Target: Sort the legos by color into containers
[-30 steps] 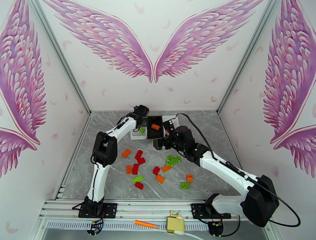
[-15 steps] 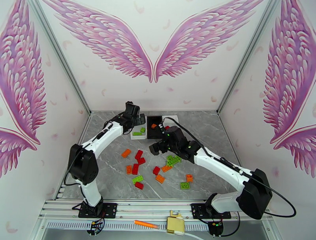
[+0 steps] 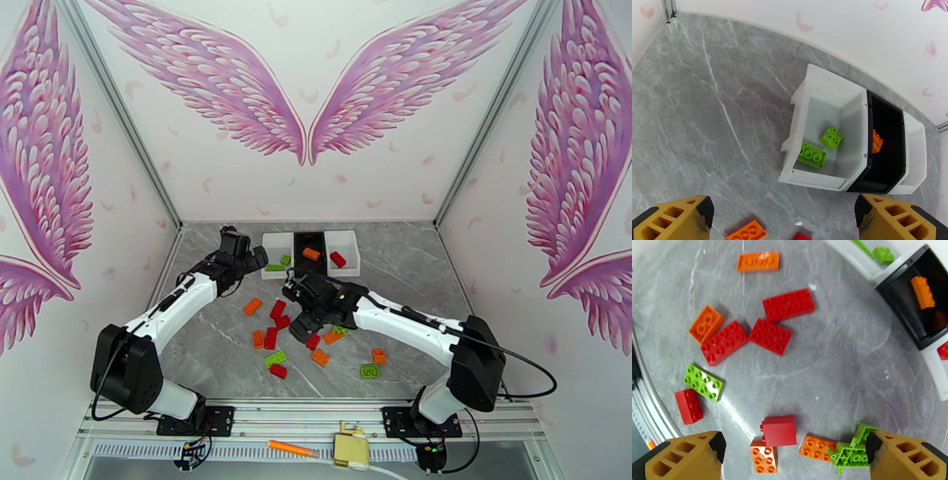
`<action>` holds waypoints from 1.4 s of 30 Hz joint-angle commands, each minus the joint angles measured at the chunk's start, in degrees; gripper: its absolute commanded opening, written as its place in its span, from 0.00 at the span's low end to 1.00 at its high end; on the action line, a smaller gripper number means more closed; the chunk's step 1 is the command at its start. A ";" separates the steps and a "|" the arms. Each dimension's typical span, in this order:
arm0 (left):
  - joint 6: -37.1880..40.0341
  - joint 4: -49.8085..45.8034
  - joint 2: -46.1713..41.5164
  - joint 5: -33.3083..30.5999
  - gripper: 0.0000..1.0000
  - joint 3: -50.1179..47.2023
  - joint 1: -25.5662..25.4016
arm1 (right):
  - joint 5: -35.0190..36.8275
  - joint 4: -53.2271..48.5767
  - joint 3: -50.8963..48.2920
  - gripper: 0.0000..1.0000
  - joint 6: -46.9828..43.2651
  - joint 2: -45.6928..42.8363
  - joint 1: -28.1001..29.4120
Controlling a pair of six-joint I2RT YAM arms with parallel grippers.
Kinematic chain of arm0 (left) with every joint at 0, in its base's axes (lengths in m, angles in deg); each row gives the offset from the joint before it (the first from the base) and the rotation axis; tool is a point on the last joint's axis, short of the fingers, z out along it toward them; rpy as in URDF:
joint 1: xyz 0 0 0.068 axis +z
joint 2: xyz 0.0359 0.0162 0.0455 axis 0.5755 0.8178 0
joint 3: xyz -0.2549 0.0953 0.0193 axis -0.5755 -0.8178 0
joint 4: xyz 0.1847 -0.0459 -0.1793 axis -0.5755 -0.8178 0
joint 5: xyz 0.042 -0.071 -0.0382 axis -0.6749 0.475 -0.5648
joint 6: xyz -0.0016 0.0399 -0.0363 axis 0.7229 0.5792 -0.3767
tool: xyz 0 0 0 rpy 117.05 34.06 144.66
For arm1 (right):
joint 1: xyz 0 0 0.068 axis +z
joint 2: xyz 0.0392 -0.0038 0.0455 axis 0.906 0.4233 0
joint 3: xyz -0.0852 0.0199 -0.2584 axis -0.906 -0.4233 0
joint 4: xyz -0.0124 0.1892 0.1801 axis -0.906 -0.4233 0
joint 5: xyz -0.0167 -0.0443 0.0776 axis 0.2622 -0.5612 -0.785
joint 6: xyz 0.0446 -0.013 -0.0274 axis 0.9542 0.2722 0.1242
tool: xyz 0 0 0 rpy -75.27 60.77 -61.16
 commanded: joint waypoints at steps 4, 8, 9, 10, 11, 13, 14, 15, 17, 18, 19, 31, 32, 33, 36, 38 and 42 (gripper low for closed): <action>-1.26 0.37 -3.11 0.33 0.99 -1.60 0.57 | 1.24 -4.91 2.75 0.99 0.01 7.60 1.91; -1.44 0.26 -2.68 0.50 0.99 -1.25 0.36 | 0.17 -5.06 3.73 1.00 -0.10 11.03 1.95; -1.38 0.16 -2.57 0.41 0.99 -1.08 0.30 | -0.06 -4.99 3.82 1.00 -0.18 11.65 1.94; -1.38 -0.01 -2.57 0.37 0.99 -1.10 0.30 | -0.20 -4.75 3.61 1.00 -0.29 12.30 1.94; -1.33 -0.03 -2.67 0.29 0.99 -1.23 0.22 | -0.27 -4.46 3.47 1.00 -0.50 13.00 1.94; -1.18 0.05 -2.90 0.20 0.99 -1.39 0.21 | -0.36 -4.47 3.50 0.99 -0.56 14.21 1.96; -0.84 0.21 -3.02 0.34 0.99 -1.51 0.17 | -0.39 -4.53 3.52 0.99 -0.56 14.77 1.94; -0.84 0.30 -3.12 0.38 0.99 -1.59 0.12 | -0.62 -4.47 3.47 0.98 -0.56 15.14 1.95; -0.66 0.41 -3.47 0.35 0.99 -1.68 0.04 | -0.89 -4.38 3.39 0.95 -0.48 16.02 1.94; -0.65 0.49 -3.59 0.36 0.99 -1.68 0.04 | -0.98 -4.45 3.36 0.94 -0.37 16.32 1.94; -0.54 0.50 -3.70 0.36 0.99 -1.68 -0.01 | -1.15 -4.23 3.15 0.92 -0.33 16.54 1.94; -0.42 0.41 -3.73 0.04 0.99 -1.61 -0.23 | 0.19 -4.39 2.36 0.60 0.57 17.05 1.96; -0.39 0.41 -3.69 0.05 0.99 -1.60 -0.23 | 0.48 -4.45 2.38 0.57 0.56 16.89 1.94; -0.39 0.48 -3.73 0.01 0.99 -1.60 -0.32 | 0.81 -4.57 2.48 0.55 0.66 16.81 1.93; -0.05 0.50 -3.82 0.01 0.99 -1.42 -0.32 | 1.63 -4.77 2.30 0.48 0.75 15.94 1.86; 0.19 0.59 -3.91 -0.03 0.99 -1.35 -0.40 | 1.90 -4.63 2.08 0.44 0.92 14.87 1.85; 1.74 2.11 -4.81 -0.24 0.99 -2.10 -0.80 | 2.70 -3.42 1.17 0.36 1.87 12.14 1.71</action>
